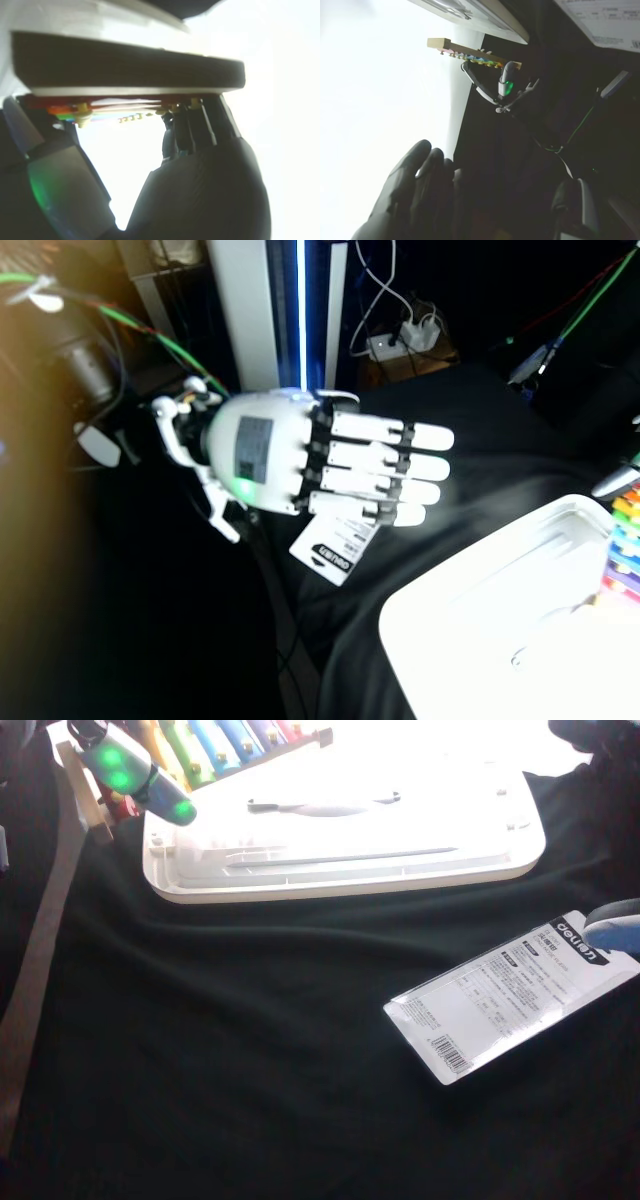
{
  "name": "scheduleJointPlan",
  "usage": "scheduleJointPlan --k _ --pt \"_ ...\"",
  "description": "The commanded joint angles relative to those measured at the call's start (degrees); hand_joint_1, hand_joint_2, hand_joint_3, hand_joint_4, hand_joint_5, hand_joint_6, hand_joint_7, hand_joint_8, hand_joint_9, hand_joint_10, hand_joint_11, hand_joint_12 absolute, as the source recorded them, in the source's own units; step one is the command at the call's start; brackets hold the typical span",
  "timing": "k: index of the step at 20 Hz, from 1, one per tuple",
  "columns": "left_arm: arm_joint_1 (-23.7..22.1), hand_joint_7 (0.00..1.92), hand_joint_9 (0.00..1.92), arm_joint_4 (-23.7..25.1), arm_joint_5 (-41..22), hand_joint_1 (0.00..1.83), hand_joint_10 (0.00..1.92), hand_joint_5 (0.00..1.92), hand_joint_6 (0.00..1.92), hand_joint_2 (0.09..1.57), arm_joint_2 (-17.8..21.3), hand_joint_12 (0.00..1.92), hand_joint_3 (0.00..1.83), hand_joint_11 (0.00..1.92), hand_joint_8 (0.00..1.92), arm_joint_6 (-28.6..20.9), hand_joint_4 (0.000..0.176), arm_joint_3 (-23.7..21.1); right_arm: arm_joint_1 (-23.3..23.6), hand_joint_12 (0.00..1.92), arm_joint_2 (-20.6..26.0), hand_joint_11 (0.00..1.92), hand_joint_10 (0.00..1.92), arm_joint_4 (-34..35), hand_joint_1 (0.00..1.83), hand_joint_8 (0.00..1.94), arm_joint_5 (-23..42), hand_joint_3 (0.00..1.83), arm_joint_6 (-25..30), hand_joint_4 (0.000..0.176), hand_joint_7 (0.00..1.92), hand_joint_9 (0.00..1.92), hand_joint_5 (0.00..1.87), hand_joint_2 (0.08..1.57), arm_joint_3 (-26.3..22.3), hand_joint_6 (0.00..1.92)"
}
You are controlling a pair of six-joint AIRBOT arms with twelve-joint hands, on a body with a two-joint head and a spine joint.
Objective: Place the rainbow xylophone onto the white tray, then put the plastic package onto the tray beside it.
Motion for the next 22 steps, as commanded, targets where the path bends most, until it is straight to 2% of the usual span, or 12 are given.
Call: scheduleJointPlan --k 1,4,5,7,10,14,15,17,19,20,21,22 --pt "-1.1 0.85 0.74 -0.9 -6.5 1.19 1.19 0.66 1.35 1.22 -0.3 1.43 0.0 0.7 1.31 -0.3 0.0 0.6 0.4 0.71 -0.1 0.0 0.0 2.0 1.02 0.0 7.0 0.01 0.7 0.0 0.22 0.25 0.27 0.83 0.2 0.0" --pt "-1.9 0.8 0.85 -0.9 -5.3 1.33 1.36 0.66 1.32 1.2 -1.4 1.54 0.0 0.73 1.31 0.3 0.0 1.8 0.4 0.73 -0.4 0.0 0.0 1.9 1.04 0.0 7.4 0.0 1.0 0.0 0.21 0.25 0.28 0.82 0.7 0.0" --pt "-2.0 0.83 0.74 -0.9 -4.9 1.21 1.31 0.67 1.35 1.22 -2.0 1.55 0.0 0.7 1.32 0.7 0.0 2.3 0.4 0.71 -0.5 0.0 0.0 1.7 1.05 0.0 7.4 0.0 1.1 0.0 0.2 0.24 0.27 0.81 0.9 0.0" --pt "-1.9 0.85 0.68 -0.9 -3.8 1.34 1.25 0.54 0.9 1.15 -3.0 1.51 0.0 0.65 1.22 0.9 0.0 3.2 0.4 0.73 -0.6 0.0 0.01 1.5 1.07 0.01 7.5 0.0 1.2 0.0 0.23 0.27 0.26 0.78 0.9 0.0" --pt "-1.4 0.89 0.7 -0.9 -2.8 1.35 1.19 0.55 0.99 1.13 -3.4 1.47 0.0 0.67 1.17 0.9 0.0 3.3 0.4 0.76 -0.7 0.0 0.01 1.5 1.12 0.01 7.6 0.0 1.3 0.0 0.25 0.29 0.28 0.76 1.0 0.0" --pt "-0.3 0.91 0.75 -0.7 -1.4 1.35 1.04 0.62 0.66 1.12 -4.7 1.4 0.0 0.65 1.12 0.9 0.0 4.3 0.4 0.77 -0.8 0.0 0.0 1.4 1.12 0.0 7.6 0.0 1.4 0.0 0.25 0.28 0.26 0.77 0.9 0.0" --pt "-0.1 0.73 0.72 -0.7 -1.0 1.21 0.97 0.64 0.58 0.99 -5.0 1.37 0.0 0.58 0.71 0.9 0.0 4.6 0.4 0.82 -0.8 0.0 0.01 1.4 1.13 0.01 7.7 0.0 1.5 0.0 0.28 0.31 0.26 0.77 0.9 0.0" --pt "0.2 0.75 0.67 -0.7 -0.4 1.18 0.87 0.73 0.49 0.96 -5.5 1.36 0.0 0.43 0.58 0.9 0.0 4.8 0.4 0.8 -0.9 0.0 0.01 1.3 1.13 0.0 7.8 0.01 1.5 0.0 0.27 0.31 0.26 0.79 1.0 0.0" --pt "0.5 0.79 0.75 -0.1 0.5 1.18 0.93 0.72 0.4 0.95 -6.0 1.34 0.0 0.59 0.53 1.0 0.0 5.2 0.4 0.78 -0.9 0.0 0.01 1.3 1.14 0.0 7.8 0.0 1.6 0.0 0.28 0.32 0.27 0.78 1.0 0.0" --pt "0.7 0.74 0.65 0.1 0.8 1.14 0.84 0.86 0.96 1.11 -6.2 1.33 0.01 0.45 0.47 1.0 0.0 5.3 0.4 0.78 -0.9 0.0 0.0 1.3 1.15 0.0 7.8 0.0 1.6 0.0 0.28 0.31 0.27 0.78 1.0 0.0" --pt "0.9 0.76 0.66 0.2 1.1 1.13 0.85 0.86 1.12 1.15 -6.5 1.38 0.01 0.47 0.46 1.0 0.0 5.5 0.4 0.78 -0.9 0.0 0.0 1.3 1.13 0.01 7.8 0.0 1.6 0.0 0.29 0.31 0.26 0.78 1.0 0.0" --pt "1.2 0.89 0.75 0.3 1.3 1.19 1.06 0.73 1.26 1.19 -6.8 1.49 0.0 0.62 1.05 1.0 0.0 5.6 0.4 0.79 -0.9 0.0 0.0 1.2 1.14 0.0 7.8 0.0 1.6 0.0 0.29 0.31 0.26 0.78 1.0 0.0"
